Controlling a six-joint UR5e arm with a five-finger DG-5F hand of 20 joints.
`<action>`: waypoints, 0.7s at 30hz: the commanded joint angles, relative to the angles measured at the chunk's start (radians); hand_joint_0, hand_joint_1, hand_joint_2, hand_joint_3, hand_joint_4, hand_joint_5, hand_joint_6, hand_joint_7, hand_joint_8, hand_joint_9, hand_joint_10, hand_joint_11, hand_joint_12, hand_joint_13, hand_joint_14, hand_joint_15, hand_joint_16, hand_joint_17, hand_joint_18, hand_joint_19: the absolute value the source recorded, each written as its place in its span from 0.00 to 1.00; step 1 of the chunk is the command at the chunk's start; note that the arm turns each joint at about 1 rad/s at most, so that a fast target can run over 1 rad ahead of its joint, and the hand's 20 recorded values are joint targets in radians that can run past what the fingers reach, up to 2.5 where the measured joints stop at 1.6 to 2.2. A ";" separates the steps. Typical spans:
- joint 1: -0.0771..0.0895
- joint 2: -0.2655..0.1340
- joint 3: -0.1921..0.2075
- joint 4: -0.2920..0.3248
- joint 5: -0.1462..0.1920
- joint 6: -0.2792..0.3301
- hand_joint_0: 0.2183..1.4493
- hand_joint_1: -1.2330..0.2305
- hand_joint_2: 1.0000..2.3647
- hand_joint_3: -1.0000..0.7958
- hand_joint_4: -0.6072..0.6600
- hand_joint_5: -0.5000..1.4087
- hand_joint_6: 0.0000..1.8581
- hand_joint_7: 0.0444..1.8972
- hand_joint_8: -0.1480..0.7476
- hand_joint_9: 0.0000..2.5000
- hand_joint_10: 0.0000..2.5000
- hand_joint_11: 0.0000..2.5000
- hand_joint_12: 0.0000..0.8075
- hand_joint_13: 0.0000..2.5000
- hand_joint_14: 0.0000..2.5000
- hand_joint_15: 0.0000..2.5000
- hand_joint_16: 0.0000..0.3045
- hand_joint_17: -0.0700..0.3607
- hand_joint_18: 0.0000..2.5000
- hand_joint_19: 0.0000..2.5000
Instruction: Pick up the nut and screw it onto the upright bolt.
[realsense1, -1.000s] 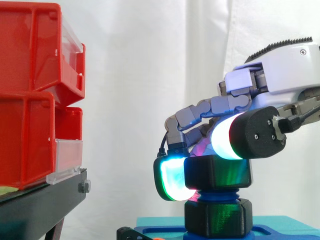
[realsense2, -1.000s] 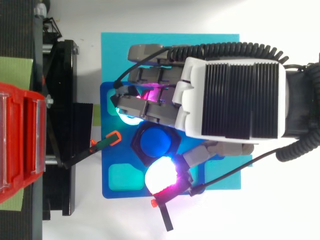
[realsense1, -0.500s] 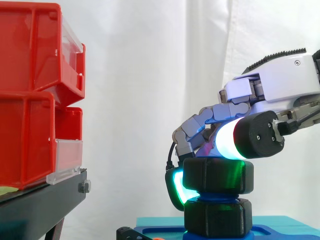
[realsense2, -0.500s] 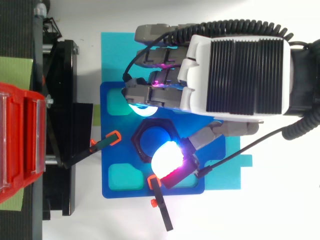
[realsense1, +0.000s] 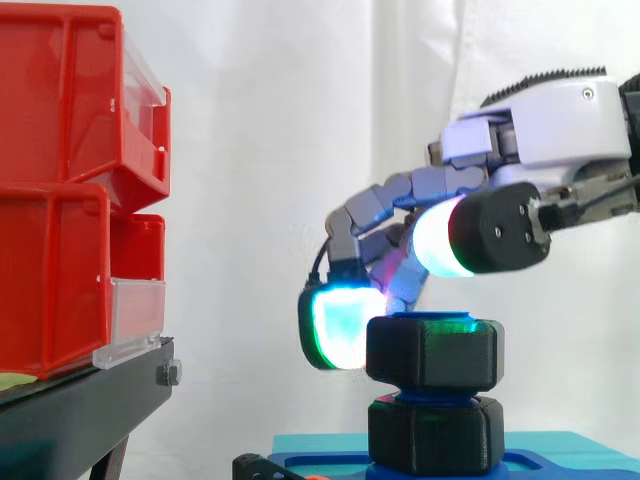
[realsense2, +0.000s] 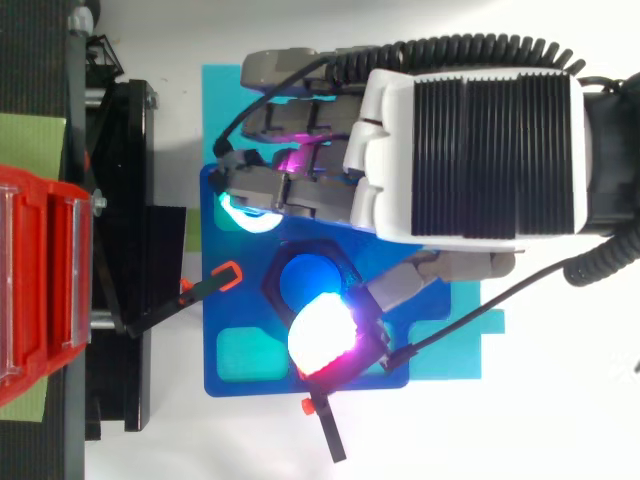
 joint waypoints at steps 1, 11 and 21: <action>-0.002 0.000 0.013 0.005 -0.013 -0.007 0.24 0.71 0.00 0.28 0.70 0.21 0.27 0.52 0.46 0.35 0.00 0.00 0.26 0.29 0.00 0.00 0.05 0.24 0.15 0.00; 0.010 0.000 0.018 0.031 -0.007 -0.017 0.24 0.72 0.00 0.28 0.68 0.21 0.27 0.43 0.45 0.34 0.00 0.00 0.27 0.29 0.00 0.00 0.06 0.26 0.15 0.00; 0.049 0.000 0.018 0.037 0.033 -0.016 0.24 0.74 0.00 0.28 0.69 0.23 0.27 0.56 0.43 0.30 0.00 0.00 0.32 0.21 0.00 0.00 0.08 0.28 0.06 0.00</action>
